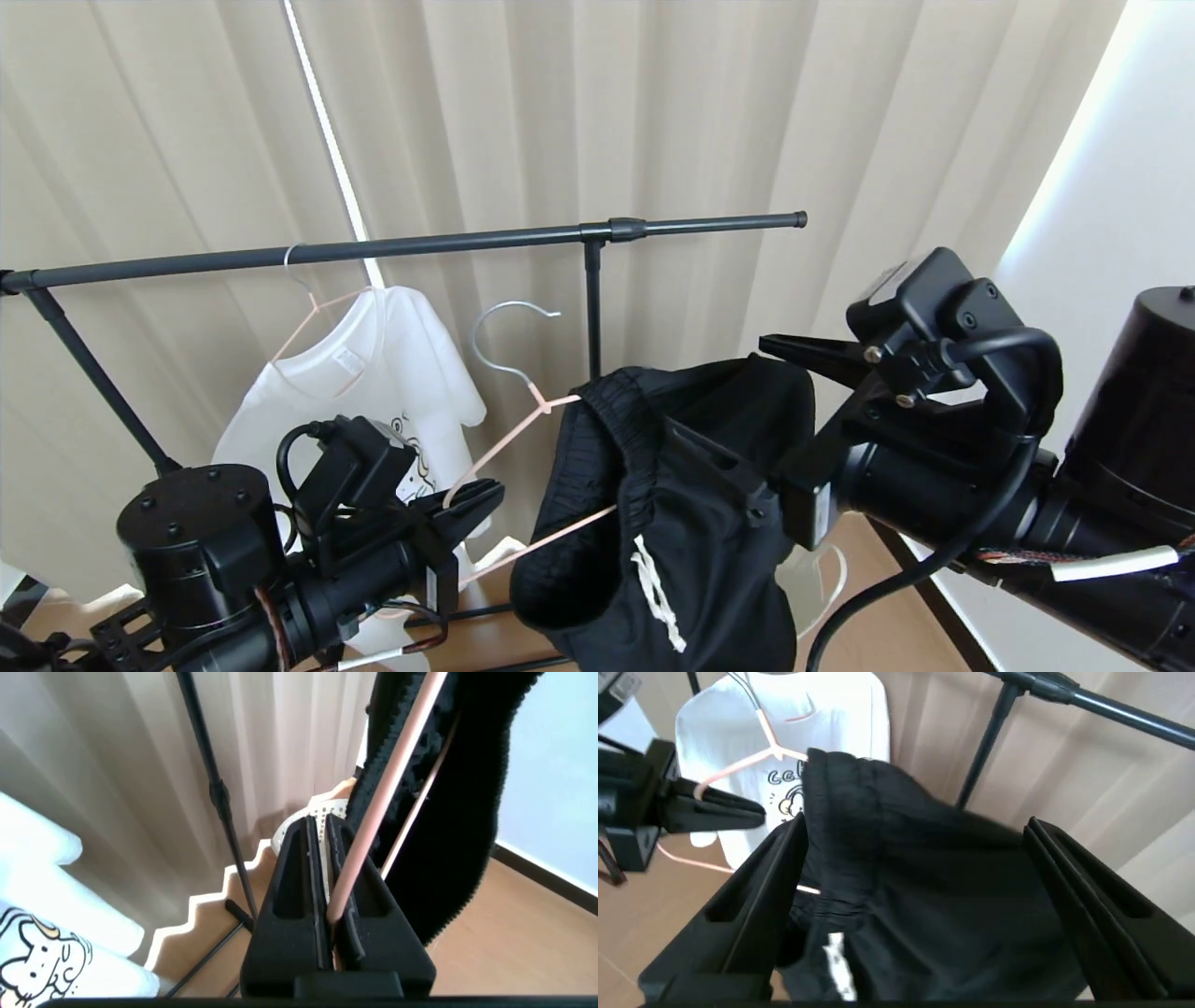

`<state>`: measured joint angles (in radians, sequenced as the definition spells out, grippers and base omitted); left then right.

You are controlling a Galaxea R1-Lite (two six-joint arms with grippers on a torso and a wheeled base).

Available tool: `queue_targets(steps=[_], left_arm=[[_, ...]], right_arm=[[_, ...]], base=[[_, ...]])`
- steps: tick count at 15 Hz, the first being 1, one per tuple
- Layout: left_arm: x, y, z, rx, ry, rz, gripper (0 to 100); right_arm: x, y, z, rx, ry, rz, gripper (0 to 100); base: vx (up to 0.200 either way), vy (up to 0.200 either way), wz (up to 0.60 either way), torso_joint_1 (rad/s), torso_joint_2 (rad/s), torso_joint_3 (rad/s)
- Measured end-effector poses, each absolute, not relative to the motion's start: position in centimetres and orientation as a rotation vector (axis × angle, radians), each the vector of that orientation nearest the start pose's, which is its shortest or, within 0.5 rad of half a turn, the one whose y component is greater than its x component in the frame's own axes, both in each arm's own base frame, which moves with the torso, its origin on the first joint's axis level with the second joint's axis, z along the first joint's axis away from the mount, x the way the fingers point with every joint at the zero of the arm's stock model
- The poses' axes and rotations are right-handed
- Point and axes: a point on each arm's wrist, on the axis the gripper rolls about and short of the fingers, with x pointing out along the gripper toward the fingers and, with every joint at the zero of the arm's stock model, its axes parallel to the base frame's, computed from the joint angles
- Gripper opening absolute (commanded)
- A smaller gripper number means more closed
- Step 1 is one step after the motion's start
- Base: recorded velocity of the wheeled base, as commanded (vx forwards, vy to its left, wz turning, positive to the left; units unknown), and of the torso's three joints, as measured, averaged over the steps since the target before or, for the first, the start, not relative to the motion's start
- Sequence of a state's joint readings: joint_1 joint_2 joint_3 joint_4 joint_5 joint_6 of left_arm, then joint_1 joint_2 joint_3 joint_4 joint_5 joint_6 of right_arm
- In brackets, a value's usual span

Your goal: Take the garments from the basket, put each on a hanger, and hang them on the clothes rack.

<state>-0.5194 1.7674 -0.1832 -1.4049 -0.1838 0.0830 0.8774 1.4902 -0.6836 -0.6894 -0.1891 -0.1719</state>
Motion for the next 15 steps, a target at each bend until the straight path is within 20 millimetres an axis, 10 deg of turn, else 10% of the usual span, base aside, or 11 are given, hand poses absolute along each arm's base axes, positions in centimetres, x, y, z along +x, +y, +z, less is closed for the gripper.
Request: queue_targets(steps=[15], left_arm=[[16.9, -12.0, 8.0, 0.193, 0.185, -0.810, 0]], right_arm=[[20.2, 13.1, 26.1, -0.525, 0.445, 1.185, 100]], base=[[0.000, 0.000, 0.00, 0.000, 0.00, 0.000]])
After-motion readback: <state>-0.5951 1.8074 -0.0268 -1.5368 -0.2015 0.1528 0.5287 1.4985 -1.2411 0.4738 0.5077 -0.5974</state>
